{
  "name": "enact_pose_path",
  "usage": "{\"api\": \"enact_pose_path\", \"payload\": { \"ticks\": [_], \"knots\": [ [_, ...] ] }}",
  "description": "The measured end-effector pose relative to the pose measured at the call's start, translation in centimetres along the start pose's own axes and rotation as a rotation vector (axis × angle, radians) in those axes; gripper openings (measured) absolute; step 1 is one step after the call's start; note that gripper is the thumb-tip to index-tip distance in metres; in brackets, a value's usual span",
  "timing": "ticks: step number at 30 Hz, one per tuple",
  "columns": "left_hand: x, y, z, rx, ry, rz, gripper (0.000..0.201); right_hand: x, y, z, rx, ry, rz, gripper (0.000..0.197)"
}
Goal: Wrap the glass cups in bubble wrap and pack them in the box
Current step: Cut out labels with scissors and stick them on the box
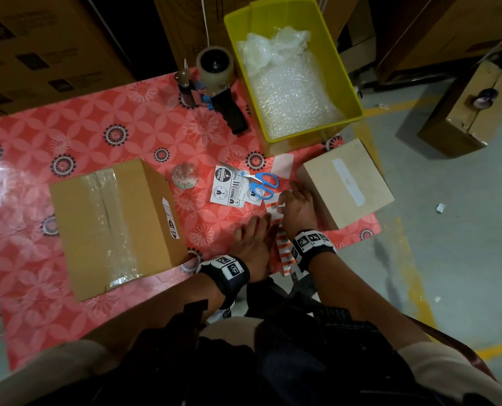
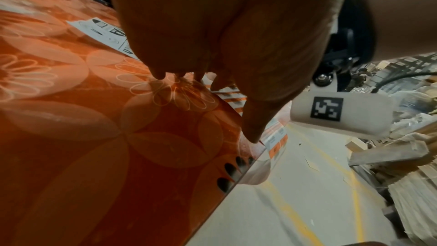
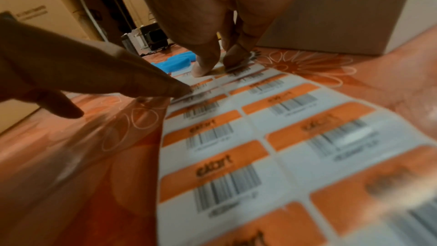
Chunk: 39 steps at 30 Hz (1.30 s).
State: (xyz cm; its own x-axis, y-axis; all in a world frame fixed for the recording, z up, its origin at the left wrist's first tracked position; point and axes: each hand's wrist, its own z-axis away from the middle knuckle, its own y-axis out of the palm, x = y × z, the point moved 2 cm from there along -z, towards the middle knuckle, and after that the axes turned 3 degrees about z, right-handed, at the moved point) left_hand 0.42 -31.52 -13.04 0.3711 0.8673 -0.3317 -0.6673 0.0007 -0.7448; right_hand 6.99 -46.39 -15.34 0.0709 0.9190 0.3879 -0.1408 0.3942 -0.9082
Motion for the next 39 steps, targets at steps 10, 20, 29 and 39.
{"api": "enact_pose_path", "payload": {
  "ticks": [10,20,29,39],
  "knots": [
    [0.3,-0.1,-0.5,-0.062,-0.030,0.120,0.104,0.3,-1.0,0.3,0.097,0.046,0.078,0.066],
    [2.0,-1.7,-0.4,-0.620,-0.027,1.022,0.071,0.5,-5.0,3.1,-0.055,0.080,-0.453,0.040],
    [2.0,-7.1,0.0,-0.756,0.103,1.181,0.032,1.9,-8.3,3.1,-0.179,-0.128,-0.586,0.048],
    [1.4,-9.8,0.1,-0.677,0.158,1.352,0.066,2.0,-10.3,1.6,-0.111,0.022,-1.076,0.060]
  ]
}}
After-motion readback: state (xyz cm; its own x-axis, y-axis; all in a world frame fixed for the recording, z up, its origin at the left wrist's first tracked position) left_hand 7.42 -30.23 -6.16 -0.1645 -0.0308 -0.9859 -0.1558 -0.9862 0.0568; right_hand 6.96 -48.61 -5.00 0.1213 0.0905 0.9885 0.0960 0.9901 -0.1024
